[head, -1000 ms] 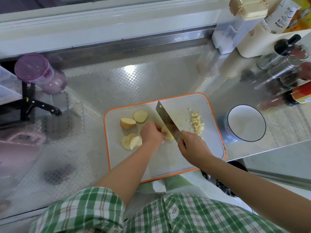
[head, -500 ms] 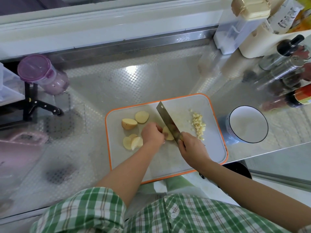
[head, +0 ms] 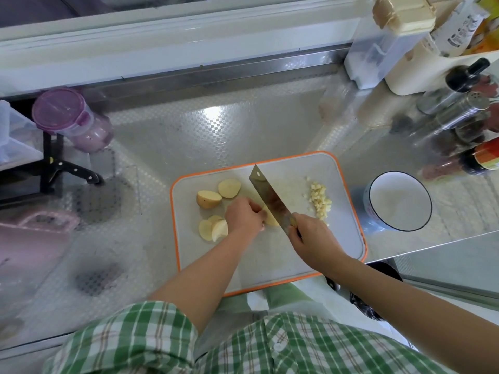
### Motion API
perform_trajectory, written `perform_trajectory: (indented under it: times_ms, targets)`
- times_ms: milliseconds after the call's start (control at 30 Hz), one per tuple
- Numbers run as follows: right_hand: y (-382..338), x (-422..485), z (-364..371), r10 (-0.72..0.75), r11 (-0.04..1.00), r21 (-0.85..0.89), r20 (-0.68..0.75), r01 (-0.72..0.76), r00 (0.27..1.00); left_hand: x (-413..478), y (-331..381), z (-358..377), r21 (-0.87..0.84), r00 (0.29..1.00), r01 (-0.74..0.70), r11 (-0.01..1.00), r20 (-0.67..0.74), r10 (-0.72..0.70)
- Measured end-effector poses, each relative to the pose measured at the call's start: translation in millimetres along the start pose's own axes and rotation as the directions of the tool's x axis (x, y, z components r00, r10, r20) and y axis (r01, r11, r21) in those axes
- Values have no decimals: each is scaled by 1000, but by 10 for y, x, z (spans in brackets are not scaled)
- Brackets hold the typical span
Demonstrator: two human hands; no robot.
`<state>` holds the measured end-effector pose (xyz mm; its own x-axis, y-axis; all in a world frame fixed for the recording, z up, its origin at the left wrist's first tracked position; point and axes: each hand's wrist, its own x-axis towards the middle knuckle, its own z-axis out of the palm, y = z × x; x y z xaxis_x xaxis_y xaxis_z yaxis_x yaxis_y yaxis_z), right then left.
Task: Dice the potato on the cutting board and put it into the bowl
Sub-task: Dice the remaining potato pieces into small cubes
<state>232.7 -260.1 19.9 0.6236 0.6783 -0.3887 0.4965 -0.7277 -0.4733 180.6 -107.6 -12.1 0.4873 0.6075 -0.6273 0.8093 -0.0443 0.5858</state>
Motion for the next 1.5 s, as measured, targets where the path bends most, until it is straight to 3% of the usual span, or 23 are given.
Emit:
perform_trajectory:
  times_ms: [333, 600, 800, 1000, 1300, 1500]
  targets:
    - [-83, 80, 180, 60, 997, -37, -9, -61, 998, -13, 15, -7, -16, 1000, -6, 1000, -1, 6]
    - [-4, 17, 53, 17, 994, 107, -75, -9, 997, 21, -65, -4, 35, 1000, -24, 999, -11, 24]
    - [-76, 17, -4, -9, 1000, -11, -2, 9, 1000, -24, -103, -3, -6, 1000, 20, 1000, 15, -20]
    - [-85, 24, 67, 18, 1000, -16, 10, -18, 1000, -28, -48, -17, 17, 999, 45, 999, 24, -46]
    - [-118, 98, 204, 53, 996, -78, 16, -52, 998, -22, -12, -16, 64, 1000, 3, 998, 23, -5]
    - [-26, 44, 175, 43, 998, 46, -42, -41, 998, -35, -38, -48, 31, 999, 6, 1000, 48, -7]
